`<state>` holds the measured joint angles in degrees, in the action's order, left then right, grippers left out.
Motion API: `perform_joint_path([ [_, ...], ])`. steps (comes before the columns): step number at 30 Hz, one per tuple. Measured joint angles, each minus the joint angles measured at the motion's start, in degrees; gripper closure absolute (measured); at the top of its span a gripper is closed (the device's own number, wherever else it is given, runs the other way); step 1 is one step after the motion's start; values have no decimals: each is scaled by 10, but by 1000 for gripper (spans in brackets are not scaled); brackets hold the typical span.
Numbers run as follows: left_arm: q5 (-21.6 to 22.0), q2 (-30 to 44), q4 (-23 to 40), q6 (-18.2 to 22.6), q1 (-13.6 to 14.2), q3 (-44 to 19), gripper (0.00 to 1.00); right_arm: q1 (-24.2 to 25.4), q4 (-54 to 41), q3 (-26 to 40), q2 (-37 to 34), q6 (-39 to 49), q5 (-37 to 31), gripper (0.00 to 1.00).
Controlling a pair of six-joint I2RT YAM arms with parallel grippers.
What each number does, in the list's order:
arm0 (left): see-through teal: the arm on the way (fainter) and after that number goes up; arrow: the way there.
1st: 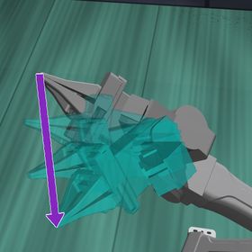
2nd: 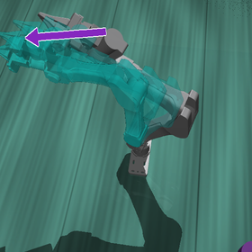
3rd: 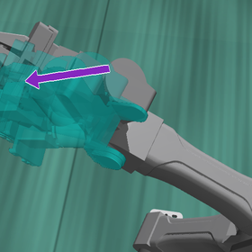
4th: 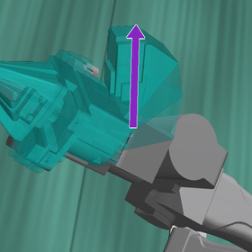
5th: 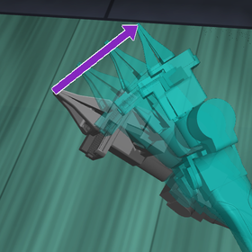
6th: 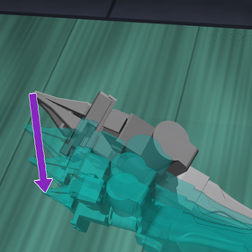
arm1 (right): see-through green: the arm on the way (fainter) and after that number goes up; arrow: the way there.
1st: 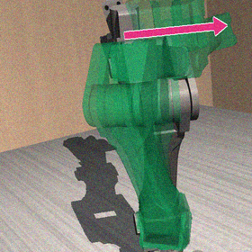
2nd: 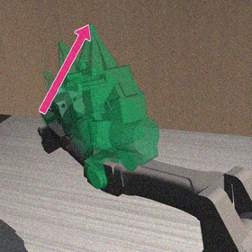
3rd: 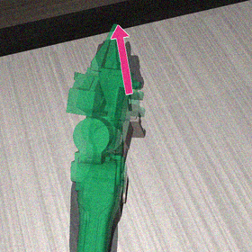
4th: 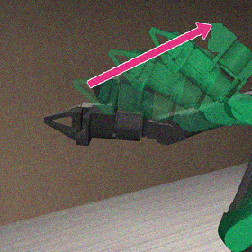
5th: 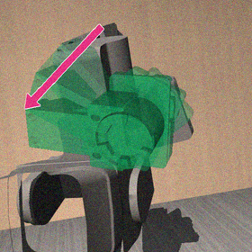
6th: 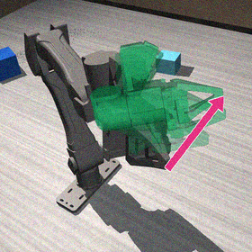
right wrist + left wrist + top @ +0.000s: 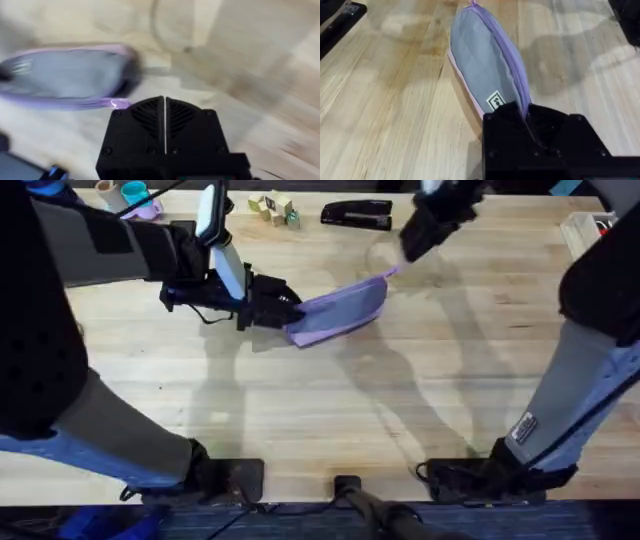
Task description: Unzip the bag, pick up the pens from the table one at a time and place them inside, then zip the bag closed.
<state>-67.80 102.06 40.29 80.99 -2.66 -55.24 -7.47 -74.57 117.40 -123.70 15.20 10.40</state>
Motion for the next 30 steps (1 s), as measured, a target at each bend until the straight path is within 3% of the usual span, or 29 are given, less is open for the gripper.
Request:
perform_joint_path([
  [7, 1, 0, 0, 0, 0, 0, 956, 66, 60, -24, 0, -7, -23, 966],
  [18, 1, 0, 0, 0, 0, 0, 956, 58, 37, -39, 12, -15, -27, 950],
  [24, 1, 0, 0, 0, 0, 0, 957, 29, -33, -33, 92, -14, -27, 94],
  [26, 1, 0, 0, 0, 0, 0, 957, 18, -46, -28, 118, -12, -27, 11],
  [30, 1, 0, 0, 0, 0, 0, 945, -1, -51, -21, 151, -11, -27, 4],
])
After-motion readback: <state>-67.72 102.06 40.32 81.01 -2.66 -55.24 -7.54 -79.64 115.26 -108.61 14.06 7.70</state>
